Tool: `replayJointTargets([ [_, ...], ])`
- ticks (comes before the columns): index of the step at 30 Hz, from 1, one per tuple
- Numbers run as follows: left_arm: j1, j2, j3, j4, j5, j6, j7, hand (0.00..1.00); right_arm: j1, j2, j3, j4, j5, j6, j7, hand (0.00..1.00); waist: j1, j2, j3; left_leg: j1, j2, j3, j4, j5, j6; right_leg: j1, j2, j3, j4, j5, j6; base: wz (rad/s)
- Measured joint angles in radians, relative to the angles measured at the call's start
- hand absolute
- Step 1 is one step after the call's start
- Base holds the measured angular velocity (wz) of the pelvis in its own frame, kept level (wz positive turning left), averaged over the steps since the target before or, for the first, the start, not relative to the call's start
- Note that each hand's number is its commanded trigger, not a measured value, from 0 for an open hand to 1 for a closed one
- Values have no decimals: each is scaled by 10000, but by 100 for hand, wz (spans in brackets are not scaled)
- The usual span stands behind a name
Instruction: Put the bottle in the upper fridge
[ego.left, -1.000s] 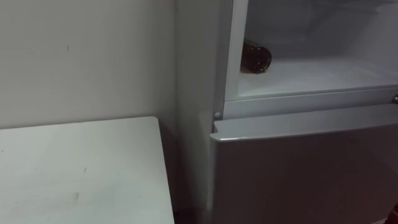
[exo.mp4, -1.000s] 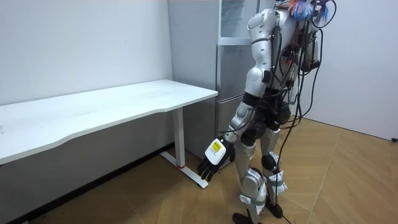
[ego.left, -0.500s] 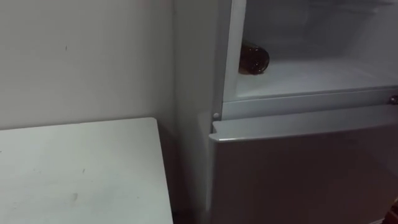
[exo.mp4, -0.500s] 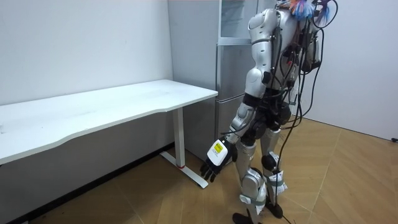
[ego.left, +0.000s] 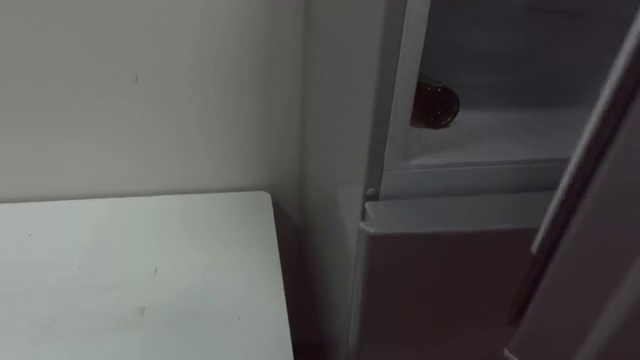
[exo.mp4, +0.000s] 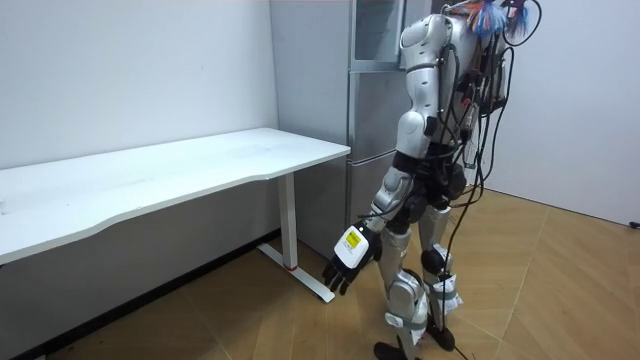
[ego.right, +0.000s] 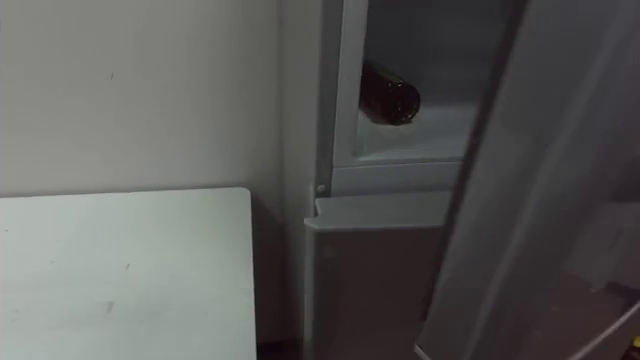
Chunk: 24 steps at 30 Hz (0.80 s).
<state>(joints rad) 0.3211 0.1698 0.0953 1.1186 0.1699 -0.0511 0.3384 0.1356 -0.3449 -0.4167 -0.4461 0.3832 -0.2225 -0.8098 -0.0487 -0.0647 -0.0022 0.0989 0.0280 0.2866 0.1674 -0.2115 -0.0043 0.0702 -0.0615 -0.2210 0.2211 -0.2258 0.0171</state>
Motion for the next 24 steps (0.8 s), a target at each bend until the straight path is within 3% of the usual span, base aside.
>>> replayJointTargets([
  [6, -7, 11, 1, -3, 0, -35, 44, 0, -79, 0, 32, 1, 0, 0, 497, 0, -6, 118, 15, 7, 13, 2, -16, 0, -1, -1, 9, -17, 15, 5, -3, 0],
  [14, -73, 24, -7, 23, 126, 0, 31, 0, -73, -1, 870, -8, -1, 58, 1547, 0, 29, -23, 14, 3, 18, 19, -30, 0, -2, -38, 18, 55, 2, 9, -12, 0],
  [24, -138, 36, -329, 17, 217, 319, -65, 0, -127, -34, 2191, 16, -266, 801, 3337, 0, 413, -21, 55, -6, 110, -9, -5, -4, -6, 119, 48, -8, -12, 90, -38, 0],
])
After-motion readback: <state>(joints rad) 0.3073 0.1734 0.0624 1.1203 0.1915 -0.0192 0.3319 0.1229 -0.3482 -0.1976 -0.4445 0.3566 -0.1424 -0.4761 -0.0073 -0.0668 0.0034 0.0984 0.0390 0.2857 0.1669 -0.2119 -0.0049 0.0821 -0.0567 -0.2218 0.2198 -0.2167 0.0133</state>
